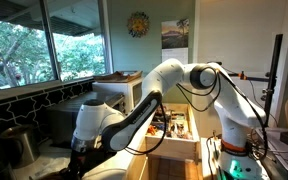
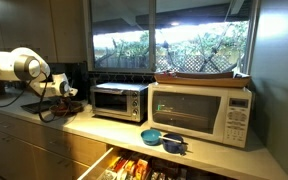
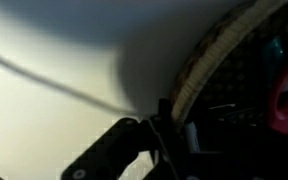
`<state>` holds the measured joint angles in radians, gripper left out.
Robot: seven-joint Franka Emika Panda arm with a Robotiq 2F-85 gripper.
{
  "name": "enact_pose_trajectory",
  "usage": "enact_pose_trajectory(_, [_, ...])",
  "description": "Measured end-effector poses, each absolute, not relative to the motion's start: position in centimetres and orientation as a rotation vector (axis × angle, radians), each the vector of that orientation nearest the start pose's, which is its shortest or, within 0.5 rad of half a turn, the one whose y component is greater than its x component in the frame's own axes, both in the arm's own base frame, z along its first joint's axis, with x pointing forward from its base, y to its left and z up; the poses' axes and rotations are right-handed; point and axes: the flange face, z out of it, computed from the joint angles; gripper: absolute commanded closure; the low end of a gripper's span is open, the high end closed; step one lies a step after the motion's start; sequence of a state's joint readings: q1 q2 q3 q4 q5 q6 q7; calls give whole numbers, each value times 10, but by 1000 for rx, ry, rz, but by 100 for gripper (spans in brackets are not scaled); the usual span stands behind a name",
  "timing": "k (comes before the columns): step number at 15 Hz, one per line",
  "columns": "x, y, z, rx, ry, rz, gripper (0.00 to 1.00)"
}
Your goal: Put the basket on top of the toaster oven
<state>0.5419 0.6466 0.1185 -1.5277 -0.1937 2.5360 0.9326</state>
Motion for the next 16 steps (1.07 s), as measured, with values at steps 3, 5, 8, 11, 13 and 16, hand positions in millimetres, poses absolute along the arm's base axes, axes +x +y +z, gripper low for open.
enact_pose_trajectory(3, [594,444,323,-2852,277,-441,100])
enact_pose_trajectory(5, [593,444,322,-2850,281,-428,98])
enact_pose_trajectory(8, [587,451,324,-2861,252,-424,98])
enact_pose_trajectory(11, [571,462,342,-2909,213,-393,98])
enact_pose_trajectory(13, [559,466,364,-2953,191,-398,98])
enact_pose_trajectory(16, [546,467,403,-2984,201,-473,98])
